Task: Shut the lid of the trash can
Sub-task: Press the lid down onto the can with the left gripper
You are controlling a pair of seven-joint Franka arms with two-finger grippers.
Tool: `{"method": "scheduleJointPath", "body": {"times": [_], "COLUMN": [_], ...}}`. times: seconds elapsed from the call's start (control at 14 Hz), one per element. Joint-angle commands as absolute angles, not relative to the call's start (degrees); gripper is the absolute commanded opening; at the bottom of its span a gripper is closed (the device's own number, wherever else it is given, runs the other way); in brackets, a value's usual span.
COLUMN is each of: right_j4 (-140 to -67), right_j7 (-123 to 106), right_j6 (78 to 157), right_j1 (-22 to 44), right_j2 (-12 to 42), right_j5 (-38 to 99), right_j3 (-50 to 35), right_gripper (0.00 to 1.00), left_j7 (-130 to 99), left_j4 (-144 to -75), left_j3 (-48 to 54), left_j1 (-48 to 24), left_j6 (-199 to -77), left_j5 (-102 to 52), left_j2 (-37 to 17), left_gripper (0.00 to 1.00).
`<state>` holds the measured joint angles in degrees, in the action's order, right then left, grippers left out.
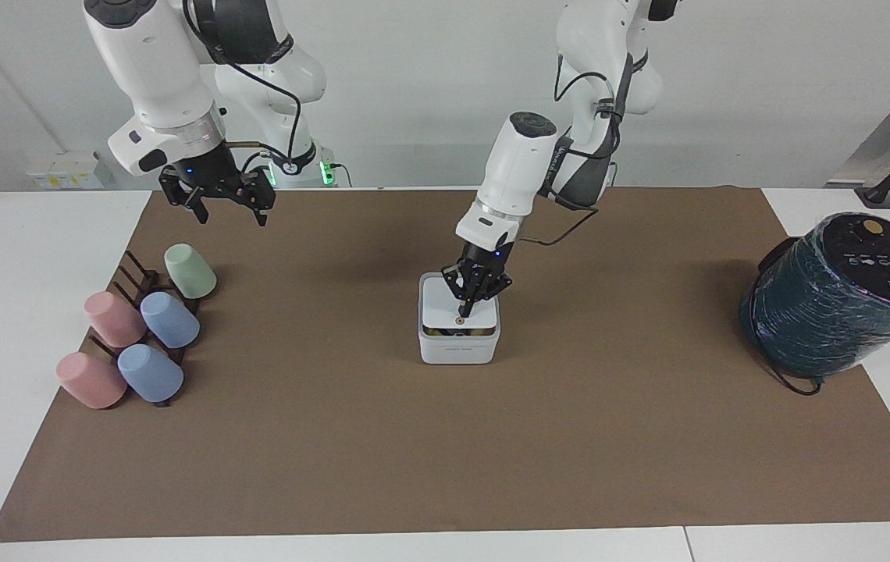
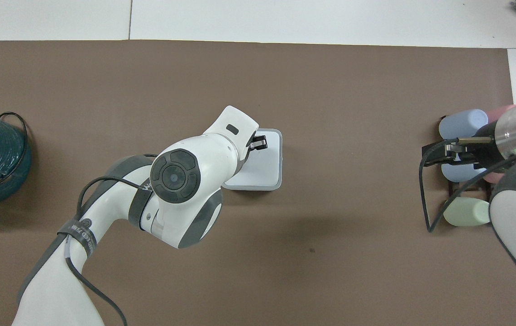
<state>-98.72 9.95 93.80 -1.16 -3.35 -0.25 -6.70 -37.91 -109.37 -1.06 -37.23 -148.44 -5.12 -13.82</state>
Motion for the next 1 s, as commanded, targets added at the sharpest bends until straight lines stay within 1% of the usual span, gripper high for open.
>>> {"method": "scheduleJointPath", "body": {"times": [0.0, 0.36, 0.5, 0.57, 0.79, 0.93], "right_j4": [-100.1, -100.1, -100.1, -100.1, -100.1, -100.1], "right_j7": [8.4, 8.4, 8.4, 8.4, 8.4, 8.4], "right_j6": [94.5, 94.6, 94.6, 94.5, 94.6, 94.6], "right_j1": [-2.2, -2.2, -2.2, -2.2, -2.2, -2.2], "right_j2": [-4.7, -4.7, -4.7, -4.7, -4.7, -4.7], "right_j5": [1.2, 1.2, 1.2, 1.2, 1.2, 1.2], "right_j3": [-7.1, -7.1, -7.0, -7.1, -7.1, -7.0], "right_gripper": [1.0, 1.0, 1.0, 1.0, 1.0, 1.0], "left_j7": [-35.4, -35.0, -35.0, -35.0, -34.8, -32.5], "left_j4": [-108.4, -108.4, -107.7, -106.4, -97.2, -92.3], "left_j3": [-1.1, -1.1, -1.1, -1.1, -1.5, -1.4], "left_j1": [-36.9, -37.5, -37.4, -37.5, -36.2, -33.6], "left_j6": [-150.4, -151.2, -150.0, -148.6, -133.6, -124.9], "left_j5": [-5.7, -5.3, -5.0, -5.1, -4.9, -4.9], "left_j2": [-16.5, -19.0, -19.2, -19.2, -19.2, -18.8], "left_gripper": [0.0, 0.0, 0.0, 0.0, 0.0, 0.0]}}
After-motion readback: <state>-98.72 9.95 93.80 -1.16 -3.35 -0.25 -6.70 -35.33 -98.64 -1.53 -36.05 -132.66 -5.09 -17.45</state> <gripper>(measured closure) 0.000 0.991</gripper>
